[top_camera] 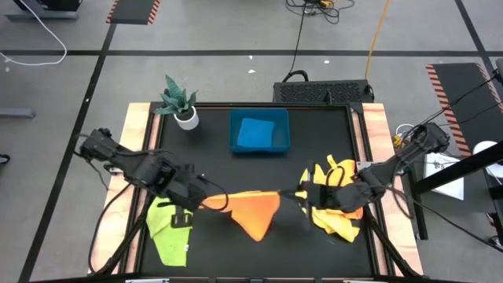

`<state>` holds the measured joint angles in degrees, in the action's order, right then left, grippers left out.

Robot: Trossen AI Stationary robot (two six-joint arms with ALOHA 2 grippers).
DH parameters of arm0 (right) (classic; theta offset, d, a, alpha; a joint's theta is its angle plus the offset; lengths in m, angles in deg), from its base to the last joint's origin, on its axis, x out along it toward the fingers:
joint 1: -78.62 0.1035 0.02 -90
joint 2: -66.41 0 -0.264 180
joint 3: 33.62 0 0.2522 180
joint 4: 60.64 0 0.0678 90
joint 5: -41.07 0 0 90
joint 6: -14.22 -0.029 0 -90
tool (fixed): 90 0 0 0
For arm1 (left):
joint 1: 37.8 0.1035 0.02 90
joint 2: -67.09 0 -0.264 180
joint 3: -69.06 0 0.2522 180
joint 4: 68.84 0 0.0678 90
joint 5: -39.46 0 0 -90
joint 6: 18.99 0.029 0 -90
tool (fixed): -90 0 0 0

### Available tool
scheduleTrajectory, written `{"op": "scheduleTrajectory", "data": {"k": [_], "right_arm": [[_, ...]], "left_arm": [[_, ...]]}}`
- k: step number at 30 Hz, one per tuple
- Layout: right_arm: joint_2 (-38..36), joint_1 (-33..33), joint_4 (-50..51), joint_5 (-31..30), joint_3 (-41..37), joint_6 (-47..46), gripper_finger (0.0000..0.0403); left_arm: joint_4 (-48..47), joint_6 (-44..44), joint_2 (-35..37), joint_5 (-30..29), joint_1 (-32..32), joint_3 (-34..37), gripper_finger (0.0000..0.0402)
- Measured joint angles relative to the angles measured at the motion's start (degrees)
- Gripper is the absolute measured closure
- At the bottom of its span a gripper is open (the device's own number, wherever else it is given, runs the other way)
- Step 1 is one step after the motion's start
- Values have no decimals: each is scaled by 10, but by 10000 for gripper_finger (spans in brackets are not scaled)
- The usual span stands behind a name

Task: Fold microfiber towels
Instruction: Fold the left orange microfiber cloth

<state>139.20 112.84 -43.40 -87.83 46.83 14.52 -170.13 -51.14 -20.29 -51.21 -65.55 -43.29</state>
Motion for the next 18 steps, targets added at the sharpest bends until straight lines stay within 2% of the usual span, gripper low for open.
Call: {"op": "scheduleTrajectory", "data": {"k": [5,9,15,18], "right_arm": [[-12,20,-32,80,0,1,403],[-18,40,-46,92,0,6,403],[-34,71,-61,91,0,24,403],[-41,80,-65,89,0,29,403]], "left_arm": [[15,5,0,-40,-43,-106,397],[38,5,1,-95,-71,-173,397],[95,6,1,-97,-87,-199,395],[90,11,-4,-95,-84,-199,398]]}}
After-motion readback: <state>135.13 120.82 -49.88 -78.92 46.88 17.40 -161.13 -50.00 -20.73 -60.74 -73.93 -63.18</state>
